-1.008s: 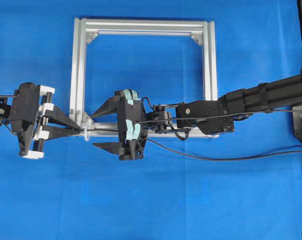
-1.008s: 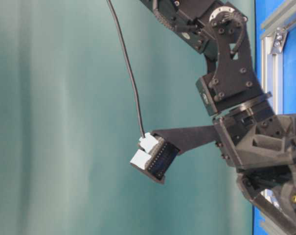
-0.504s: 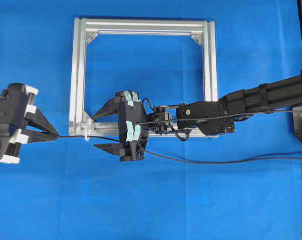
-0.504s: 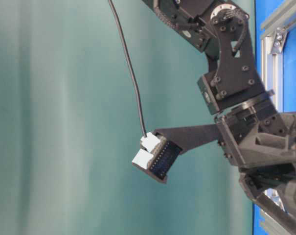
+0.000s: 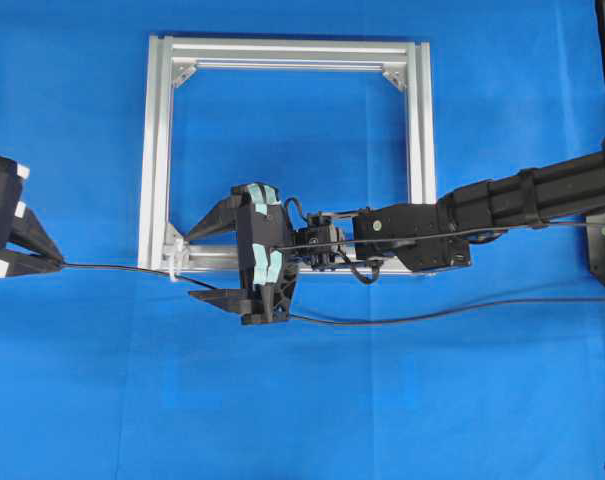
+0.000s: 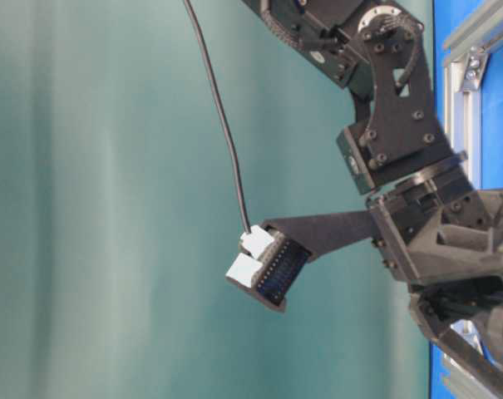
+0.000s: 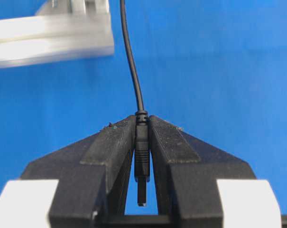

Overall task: Insert the wire through the string loop located on the left side.
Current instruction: 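Pull the cable leftward through the loop with the left gripper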

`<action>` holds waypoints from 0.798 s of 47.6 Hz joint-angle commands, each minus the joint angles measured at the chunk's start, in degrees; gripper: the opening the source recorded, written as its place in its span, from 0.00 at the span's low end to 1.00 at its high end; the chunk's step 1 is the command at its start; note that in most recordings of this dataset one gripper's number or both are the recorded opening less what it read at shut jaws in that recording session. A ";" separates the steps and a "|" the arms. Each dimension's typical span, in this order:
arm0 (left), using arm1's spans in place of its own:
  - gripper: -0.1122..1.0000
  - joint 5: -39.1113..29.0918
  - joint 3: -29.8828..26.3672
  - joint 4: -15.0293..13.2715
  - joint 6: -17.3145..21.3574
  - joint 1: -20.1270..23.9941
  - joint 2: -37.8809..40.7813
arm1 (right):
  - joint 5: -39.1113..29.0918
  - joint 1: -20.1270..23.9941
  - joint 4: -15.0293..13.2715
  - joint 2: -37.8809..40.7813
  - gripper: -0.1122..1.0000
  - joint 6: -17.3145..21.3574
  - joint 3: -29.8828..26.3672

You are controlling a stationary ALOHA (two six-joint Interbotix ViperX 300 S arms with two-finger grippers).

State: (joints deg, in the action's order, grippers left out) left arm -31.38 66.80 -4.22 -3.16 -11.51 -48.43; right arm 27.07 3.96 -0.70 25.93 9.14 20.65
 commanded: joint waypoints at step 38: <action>0.18 -6.59 0.53 0.62 -2.64 0.53 -3.87 | 0.18 0.18 0.18 -2.55 0.94 0.00 -0.53</action>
State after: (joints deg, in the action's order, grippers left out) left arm -38.41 67.85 -3.69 -5.71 -11.34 -52.65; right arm 27.07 4.04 -0.62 25.93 9.14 20.65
